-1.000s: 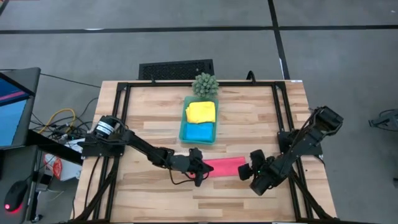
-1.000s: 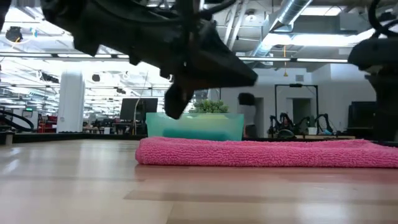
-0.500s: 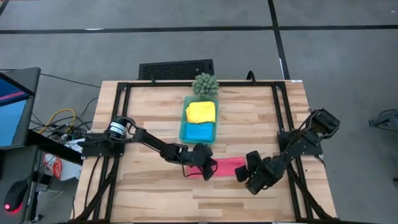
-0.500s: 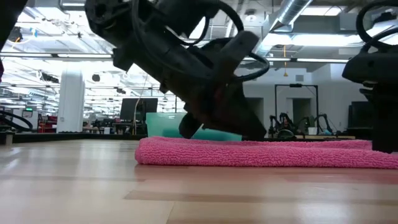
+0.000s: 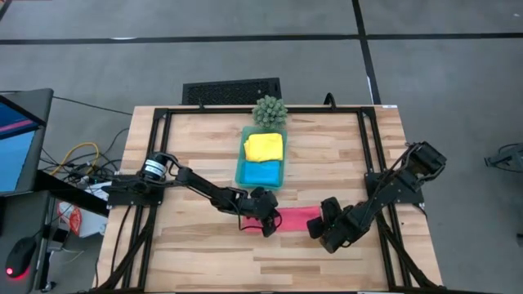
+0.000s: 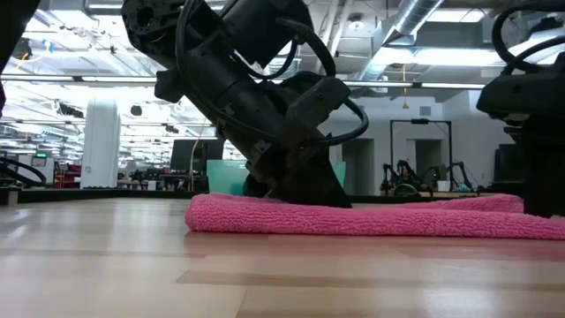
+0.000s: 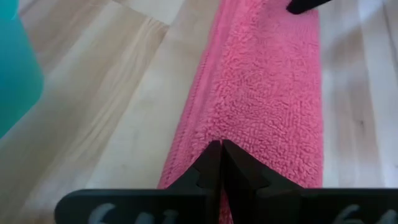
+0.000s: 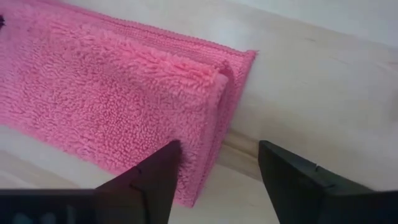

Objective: Fold microfiber towels
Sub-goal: Fold the pink micro fiber cloth

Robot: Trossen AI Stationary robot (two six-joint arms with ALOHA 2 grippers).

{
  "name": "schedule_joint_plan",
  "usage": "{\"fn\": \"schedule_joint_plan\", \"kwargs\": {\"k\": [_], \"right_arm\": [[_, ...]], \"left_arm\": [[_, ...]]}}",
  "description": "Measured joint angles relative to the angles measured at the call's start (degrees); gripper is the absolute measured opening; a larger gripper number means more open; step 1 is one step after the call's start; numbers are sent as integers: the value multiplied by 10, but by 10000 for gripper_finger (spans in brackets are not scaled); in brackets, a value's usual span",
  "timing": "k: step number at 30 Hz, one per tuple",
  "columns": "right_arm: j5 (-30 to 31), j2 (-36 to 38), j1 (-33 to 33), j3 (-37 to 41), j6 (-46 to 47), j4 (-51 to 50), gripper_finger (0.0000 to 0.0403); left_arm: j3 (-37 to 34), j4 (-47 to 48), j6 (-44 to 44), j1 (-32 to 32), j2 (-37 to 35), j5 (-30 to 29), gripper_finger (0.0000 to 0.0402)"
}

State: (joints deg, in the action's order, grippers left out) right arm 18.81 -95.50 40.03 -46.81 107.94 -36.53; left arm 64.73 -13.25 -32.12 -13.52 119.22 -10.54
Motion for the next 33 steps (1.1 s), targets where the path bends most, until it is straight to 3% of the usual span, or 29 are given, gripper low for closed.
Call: {"fn": "schedule_joint_plan", "kwargs": {"k": [3, 19, 28, 33], "right_arm": [[-13, 0, -6, 0, -16, 1, 221], [-30, 3, -31, 2, -91, 40, 12], [-25, 60, -32, 3, -95, 47, 8], [-6, 79, -38, 3, -122, 101, 4]], "left_arm": [[0, 0, 0, 1, 0, -4, 9], [0, 4, -11, 1, 0, -7, 9], [0, 3, -11, 1, 0, -5, 9], [0, 2, -16, 1, 0, -4, 9]]}}
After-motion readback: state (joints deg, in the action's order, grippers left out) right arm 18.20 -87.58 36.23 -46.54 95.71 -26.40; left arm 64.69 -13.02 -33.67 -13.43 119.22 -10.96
